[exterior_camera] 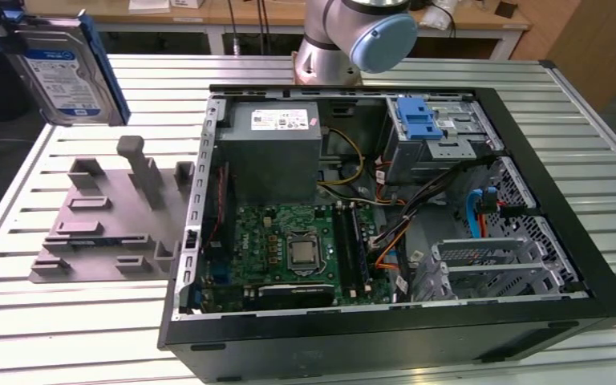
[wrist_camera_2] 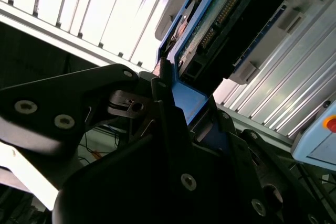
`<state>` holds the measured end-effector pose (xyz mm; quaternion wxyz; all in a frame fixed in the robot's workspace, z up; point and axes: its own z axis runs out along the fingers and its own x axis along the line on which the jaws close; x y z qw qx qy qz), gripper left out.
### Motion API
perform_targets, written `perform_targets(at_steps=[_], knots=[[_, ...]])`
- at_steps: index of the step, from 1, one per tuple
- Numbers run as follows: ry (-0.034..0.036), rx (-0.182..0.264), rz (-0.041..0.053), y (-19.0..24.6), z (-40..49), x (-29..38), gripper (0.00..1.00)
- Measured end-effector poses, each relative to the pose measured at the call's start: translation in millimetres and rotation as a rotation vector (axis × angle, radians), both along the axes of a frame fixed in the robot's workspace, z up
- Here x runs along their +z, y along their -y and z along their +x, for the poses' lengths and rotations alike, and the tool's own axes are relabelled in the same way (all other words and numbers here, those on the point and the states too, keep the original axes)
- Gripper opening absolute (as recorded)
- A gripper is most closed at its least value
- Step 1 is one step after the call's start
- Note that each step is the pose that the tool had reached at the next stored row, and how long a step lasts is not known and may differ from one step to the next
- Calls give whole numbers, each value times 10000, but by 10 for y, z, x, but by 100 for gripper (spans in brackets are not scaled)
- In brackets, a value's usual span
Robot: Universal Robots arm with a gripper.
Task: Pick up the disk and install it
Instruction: 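Pick up the disk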
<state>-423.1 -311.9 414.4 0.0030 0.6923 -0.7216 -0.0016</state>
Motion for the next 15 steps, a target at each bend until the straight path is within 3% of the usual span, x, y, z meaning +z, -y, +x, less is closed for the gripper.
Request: perform_targets(at_steps=[15], knots=[[0, 1, 0, -18, 0, 104, 36]])
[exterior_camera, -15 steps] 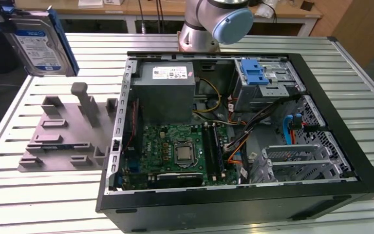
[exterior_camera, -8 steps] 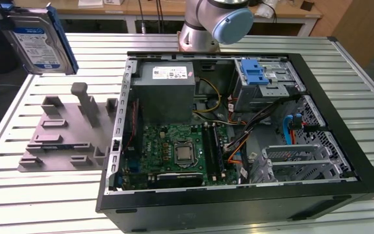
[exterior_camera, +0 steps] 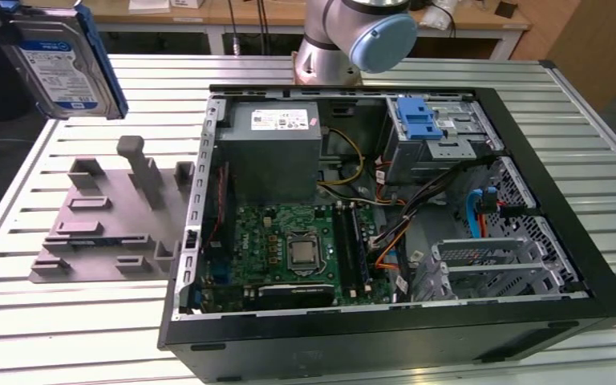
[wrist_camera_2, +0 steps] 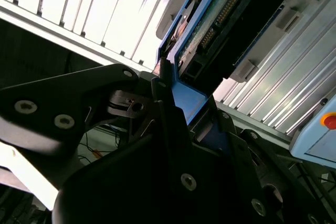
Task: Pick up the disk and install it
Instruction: 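Pick up the disk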
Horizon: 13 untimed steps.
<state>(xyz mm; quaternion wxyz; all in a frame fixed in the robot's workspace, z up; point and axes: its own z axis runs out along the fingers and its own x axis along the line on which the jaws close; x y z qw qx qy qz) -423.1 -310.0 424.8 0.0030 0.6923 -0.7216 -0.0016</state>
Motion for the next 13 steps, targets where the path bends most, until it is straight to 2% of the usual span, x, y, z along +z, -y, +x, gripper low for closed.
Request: perform_targets(at_steps=[13], knots=[[0, -1, 0, -18, 0, 91, 36]])
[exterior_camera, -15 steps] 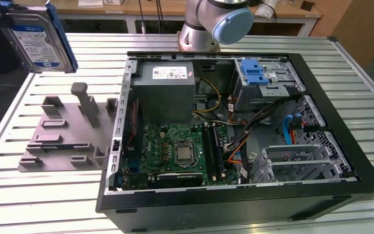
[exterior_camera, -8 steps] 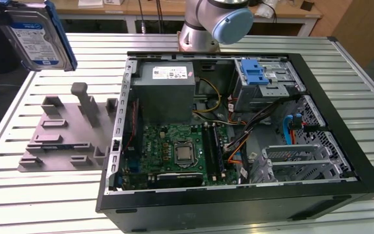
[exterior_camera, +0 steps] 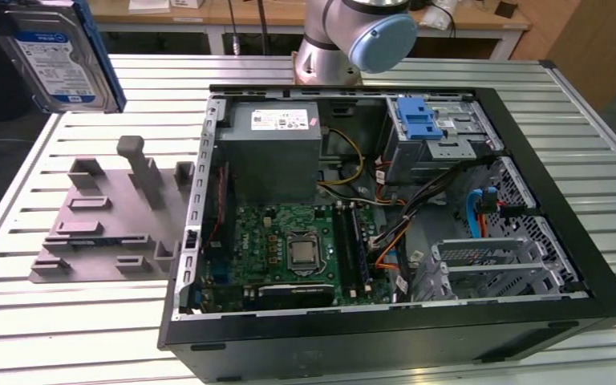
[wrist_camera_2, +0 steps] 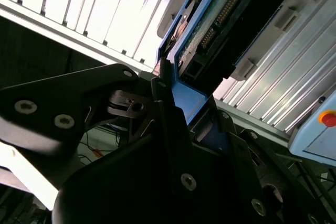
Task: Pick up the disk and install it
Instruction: 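Pick up the disk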
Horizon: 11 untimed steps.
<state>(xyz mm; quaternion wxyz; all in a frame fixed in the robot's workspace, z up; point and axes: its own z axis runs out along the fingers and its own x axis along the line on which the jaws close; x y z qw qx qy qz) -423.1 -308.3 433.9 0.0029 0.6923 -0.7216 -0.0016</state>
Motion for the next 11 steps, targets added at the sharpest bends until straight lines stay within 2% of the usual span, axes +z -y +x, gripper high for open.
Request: perform_targets(at_steps=[11], knots=[[0, 0, 0, -13, 0, 95, 36]])
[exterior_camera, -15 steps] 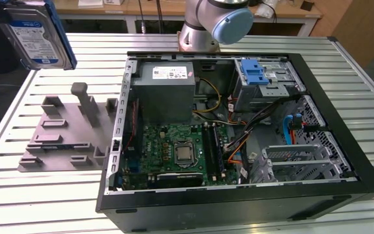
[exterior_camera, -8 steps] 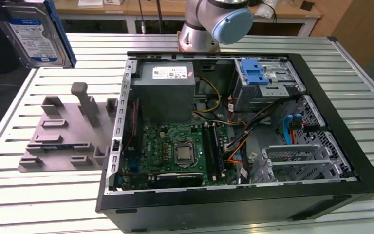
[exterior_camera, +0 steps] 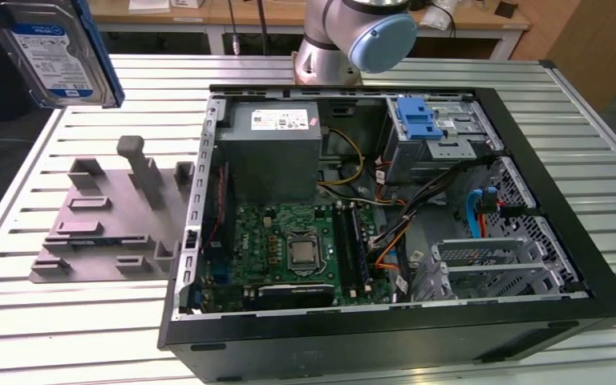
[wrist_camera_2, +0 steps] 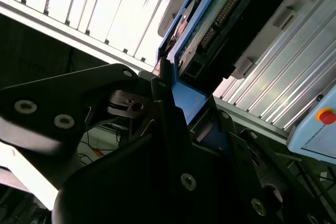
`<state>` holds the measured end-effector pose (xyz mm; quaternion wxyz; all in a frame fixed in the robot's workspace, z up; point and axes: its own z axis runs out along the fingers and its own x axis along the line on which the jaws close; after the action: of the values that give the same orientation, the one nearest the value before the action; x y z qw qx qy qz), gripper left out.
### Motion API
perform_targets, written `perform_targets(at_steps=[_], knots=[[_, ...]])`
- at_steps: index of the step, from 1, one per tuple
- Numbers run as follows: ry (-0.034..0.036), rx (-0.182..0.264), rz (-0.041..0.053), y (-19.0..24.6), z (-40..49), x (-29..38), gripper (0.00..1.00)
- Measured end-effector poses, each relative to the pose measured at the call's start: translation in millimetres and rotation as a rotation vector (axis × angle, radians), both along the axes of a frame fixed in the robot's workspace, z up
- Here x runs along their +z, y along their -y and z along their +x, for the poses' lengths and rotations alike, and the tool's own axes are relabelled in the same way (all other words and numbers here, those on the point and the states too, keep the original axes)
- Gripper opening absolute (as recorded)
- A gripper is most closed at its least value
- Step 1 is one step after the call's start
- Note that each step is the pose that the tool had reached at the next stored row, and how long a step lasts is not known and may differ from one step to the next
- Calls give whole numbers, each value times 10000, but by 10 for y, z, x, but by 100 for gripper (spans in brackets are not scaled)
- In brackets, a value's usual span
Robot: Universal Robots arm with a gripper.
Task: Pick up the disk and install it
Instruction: 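Pick up the disk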
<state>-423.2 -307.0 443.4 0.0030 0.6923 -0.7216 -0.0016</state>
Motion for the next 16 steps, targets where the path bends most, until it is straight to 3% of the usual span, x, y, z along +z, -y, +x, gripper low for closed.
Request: perform_targets(at_steps=[10, 16], knots=[[1, 0, 0, -2, 0, 150, 36], [0, 0, -1, -2, 0, 191, 36]])
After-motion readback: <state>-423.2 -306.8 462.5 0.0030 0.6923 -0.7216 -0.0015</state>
